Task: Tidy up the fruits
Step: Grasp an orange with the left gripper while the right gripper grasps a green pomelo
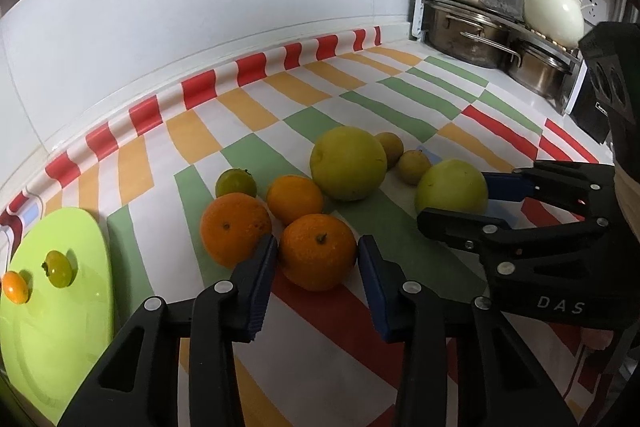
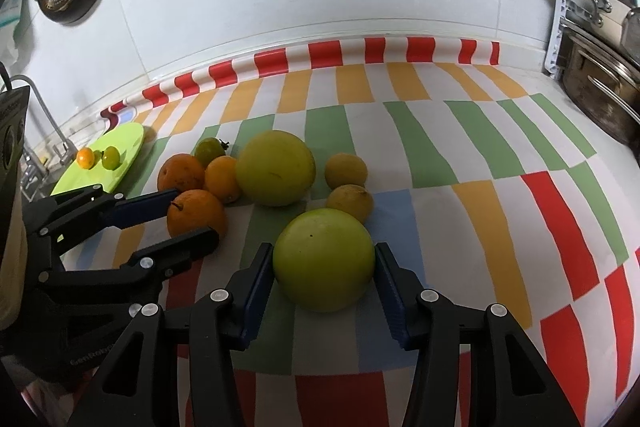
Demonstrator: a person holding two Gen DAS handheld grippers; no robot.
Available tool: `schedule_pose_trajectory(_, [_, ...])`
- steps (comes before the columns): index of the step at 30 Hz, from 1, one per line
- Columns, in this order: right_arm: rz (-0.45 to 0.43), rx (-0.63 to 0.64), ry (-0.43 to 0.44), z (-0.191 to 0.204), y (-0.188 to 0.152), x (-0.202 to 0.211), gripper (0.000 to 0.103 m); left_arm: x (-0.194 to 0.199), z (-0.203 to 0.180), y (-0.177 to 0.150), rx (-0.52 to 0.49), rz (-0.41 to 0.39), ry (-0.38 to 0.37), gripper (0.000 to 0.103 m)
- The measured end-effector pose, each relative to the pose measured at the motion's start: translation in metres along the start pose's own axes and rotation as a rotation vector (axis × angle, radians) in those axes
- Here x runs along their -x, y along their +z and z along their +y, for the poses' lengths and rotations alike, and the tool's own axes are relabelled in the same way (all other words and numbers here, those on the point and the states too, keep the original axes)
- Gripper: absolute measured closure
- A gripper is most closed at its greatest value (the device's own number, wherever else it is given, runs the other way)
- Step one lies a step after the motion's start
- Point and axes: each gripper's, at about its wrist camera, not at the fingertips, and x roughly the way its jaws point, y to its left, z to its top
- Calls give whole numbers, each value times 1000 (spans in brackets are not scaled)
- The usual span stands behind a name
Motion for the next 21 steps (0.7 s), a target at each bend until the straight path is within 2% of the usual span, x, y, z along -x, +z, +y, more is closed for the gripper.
schedule_pose_trajectory(10, [-19, -2, 1, 4, -3, 17, 53, 28, 2, -3, 45, -37, 19, 62])
schedule_pose_trajectory(21, [-82, 37, 31, 25, 1, 50, 53, 72, 5, -7, 93, -107, 59, 62])
